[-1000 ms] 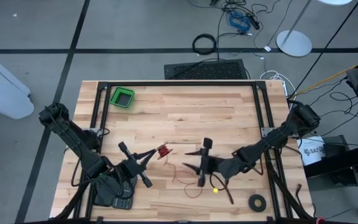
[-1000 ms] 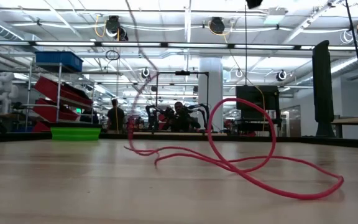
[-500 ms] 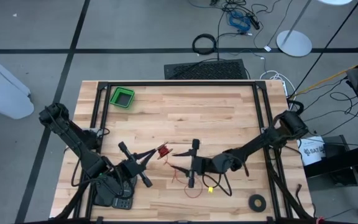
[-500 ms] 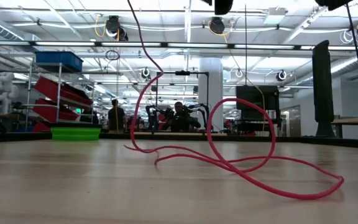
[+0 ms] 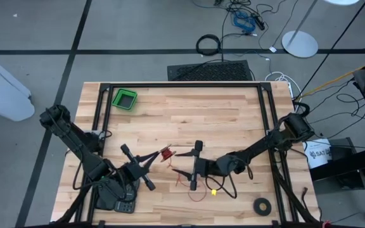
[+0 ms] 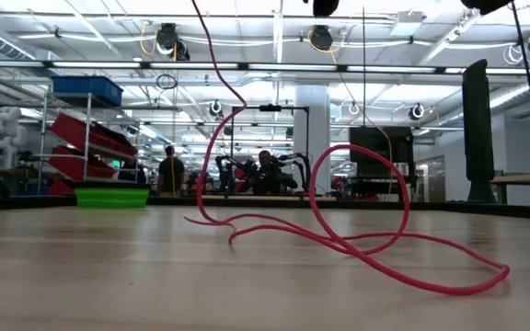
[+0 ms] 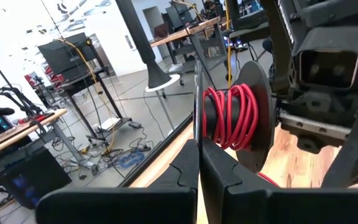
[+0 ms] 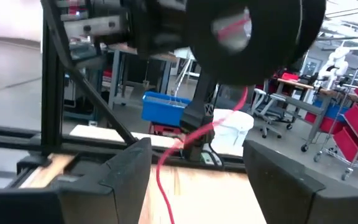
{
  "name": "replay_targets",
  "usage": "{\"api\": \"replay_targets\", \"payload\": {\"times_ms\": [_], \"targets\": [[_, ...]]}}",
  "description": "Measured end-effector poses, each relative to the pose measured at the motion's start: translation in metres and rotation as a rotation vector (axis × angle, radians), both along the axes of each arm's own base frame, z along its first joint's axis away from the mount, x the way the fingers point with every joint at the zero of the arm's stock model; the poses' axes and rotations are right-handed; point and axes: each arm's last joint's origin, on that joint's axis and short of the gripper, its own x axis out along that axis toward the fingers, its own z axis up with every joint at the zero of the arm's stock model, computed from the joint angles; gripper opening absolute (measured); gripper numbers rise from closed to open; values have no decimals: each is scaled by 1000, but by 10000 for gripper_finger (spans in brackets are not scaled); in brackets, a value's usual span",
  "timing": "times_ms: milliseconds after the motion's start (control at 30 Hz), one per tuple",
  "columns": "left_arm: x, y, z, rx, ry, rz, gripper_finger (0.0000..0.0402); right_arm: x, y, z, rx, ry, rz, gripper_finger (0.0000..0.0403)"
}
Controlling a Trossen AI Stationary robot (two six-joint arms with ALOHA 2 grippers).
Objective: Coil cords
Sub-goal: Uncoil the red wire from the spool
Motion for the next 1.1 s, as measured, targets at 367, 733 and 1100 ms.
{"api": "replay_targets", "payload": {"times_ms": [367,733,1100], "targets": [[3,2,0,-8,2,-12,4,10,-12,6,103,-15,51,234],[3,2,0,-8,3,-13,4,10,-12,7,100,-21,78,192],[3,2,0,-9,3,-14,4,11,-14,6,103,-18,72,10]]}}
